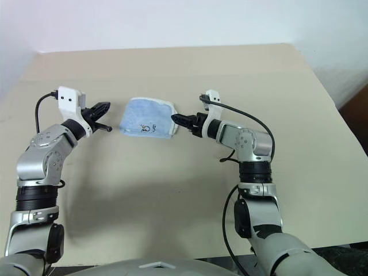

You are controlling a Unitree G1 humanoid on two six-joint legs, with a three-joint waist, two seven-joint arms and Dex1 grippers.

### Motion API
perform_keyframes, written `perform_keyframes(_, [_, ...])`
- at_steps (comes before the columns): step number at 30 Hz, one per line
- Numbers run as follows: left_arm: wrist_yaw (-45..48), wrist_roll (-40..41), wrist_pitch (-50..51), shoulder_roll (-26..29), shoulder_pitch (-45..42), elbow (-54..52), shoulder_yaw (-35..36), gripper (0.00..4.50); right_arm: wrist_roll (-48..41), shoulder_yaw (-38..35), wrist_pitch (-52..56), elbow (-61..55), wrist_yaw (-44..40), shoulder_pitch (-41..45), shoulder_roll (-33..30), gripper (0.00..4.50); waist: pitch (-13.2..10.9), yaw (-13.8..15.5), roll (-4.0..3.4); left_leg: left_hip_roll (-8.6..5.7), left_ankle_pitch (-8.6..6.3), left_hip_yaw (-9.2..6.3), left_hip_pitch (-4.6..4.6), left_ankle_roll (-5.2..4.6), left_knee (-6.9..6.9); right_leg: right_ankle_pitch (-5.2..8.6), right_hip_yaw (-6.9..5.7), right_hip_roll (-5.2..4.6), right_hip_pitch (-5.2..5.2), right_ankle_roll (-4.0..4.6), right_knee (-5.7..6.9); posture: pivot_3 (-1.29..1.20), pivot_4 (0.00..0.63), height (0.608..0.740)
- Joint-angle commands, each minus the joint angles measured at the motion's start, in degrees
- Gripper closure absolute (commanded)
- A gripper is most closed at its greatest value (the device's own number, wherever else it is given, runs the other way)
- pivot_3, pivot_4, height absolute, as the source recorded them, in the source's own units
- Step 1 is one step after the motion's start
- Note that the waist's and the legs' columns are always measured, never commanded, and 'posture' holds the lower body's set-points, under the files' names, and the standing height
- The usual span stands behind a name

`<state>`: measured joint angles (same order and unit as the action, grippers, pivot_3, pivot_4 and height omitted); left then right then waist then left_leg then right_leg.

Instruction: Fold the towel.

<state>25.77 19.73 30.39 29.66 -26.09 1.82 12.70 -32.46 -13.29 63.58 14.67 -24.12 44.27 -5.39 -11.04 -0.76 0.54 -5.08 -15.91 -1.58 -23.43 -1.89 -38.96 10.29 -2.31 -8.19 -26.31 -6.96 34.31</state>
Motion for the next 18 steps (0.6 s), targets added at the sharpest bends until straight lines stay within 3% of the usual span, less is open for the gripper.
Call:
perform_keyframes(1, [-0.3, 0.0, -1.1, 0.3, 0.2, -2.5, 0.9, 4.5, -2.1, -2.7, 2.6, 3.4, 2.2, 2.1, 0.9, 0.03, 0.0, 0.0, 0.0, 0.0, 0.0, 0.0, 0.0, 0.0, 0.0, 0.0, 0.0, 0.0, 0.01, 0.0, -0.01, 0.0, 0.15, 0.728])
perform_keyframes(18, [0.5, 0.2, -1.4, -1.0, 0.1, -2.9, -0.2, 4.5, -3.4, -3.3, 2.8, 15.5, 3.9, 9.2, 10.5, 0.03, 0.0, -1.6, -0.02, 0.04, 0.0, 0.02, 0.0, 0.0, 0.0, -0.01, 0.05, 0.06, -0.03, 0.0, 0.04, 0.0, 0.15, 0.728])
